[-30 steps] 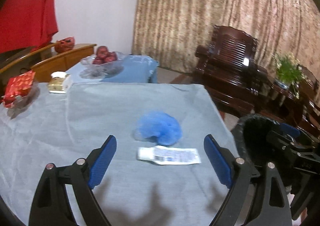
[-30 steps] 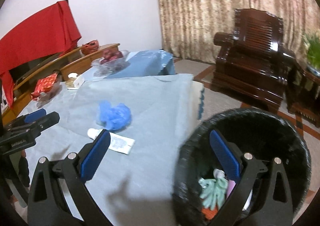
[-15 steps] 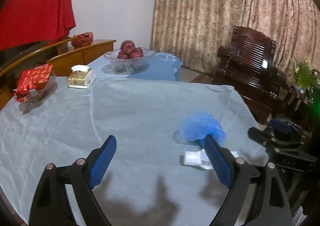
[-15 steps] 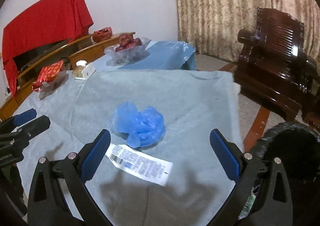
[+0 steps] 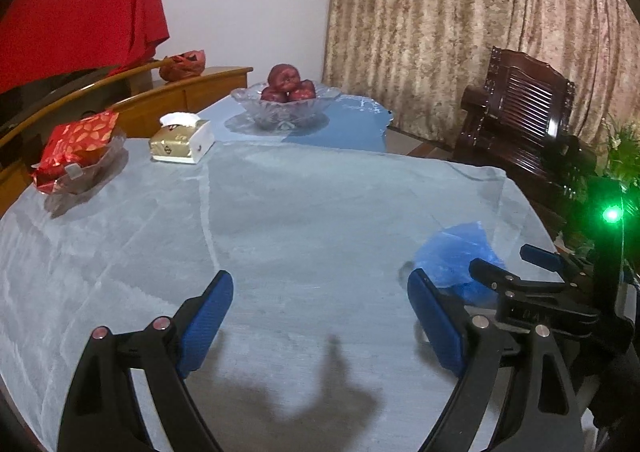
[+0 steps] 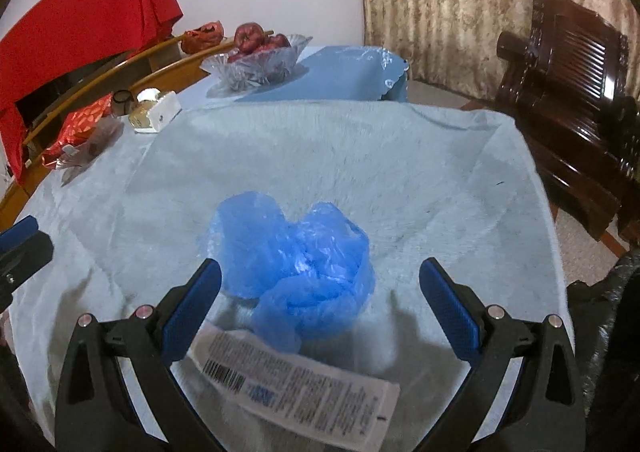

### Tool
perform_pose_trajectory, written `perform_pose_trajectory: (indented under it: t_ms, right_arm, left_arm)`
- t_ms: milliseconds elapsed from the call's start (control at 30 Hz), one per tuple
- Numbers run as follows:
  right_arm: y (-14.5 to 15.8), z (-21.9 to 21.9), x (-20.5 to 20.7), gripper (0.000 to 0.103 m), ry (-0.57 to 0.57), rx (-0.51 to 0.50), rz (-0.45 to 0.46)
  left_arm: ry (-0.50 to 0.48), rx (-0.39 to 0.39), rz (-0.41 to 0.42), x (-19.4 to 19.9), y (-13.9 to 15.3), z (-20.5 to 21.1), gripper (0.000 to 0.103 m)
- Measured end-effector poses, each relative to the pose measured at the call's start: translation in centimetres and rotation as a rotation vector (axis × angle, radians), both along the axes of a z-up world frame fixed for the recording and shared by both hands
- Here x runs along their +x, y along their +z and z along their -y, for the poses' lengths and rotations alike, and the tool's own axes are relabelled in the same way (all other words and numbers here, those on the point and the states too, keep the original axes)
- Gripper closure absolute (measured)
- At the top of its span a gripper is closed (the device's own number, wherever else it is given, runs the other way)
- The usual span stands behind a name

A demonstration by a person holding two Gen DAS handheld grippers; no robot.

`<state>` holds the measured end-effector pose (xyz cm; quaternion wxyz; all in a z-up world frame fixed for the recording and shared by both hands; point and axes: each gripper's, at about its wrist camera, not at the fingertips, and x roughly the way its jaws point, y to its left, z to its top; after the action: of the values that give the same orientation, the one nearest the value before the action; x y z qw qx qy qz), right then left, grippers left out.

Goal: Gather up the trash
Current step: 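Grasp the blue plastic bag with the right tool and lift it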

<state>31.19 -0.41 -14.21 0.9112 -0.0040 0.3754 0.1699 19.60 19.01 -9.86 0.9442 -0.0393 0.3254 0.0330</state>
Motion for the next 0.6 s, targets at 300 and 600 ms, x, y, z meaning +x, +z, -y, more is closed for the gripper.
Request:
perform_pose_trajectory:
  t_ms: [300, 600]
  right_arm:
    - [-1.3, -1.2, 1.0, 0.039, 0.060, -0.002, -0.062]
    - [-0.4, -0.5, 0.5, 0.074, 0.107, 0.025, -0.057]
  left_arm:
    - [0.016, -0.017, -0.016, 0.9, -1.0, -1.0, 0.016]
    - [0.003, -0.027, -0.028, 1.3, -1.6, -0.3, 0.016]
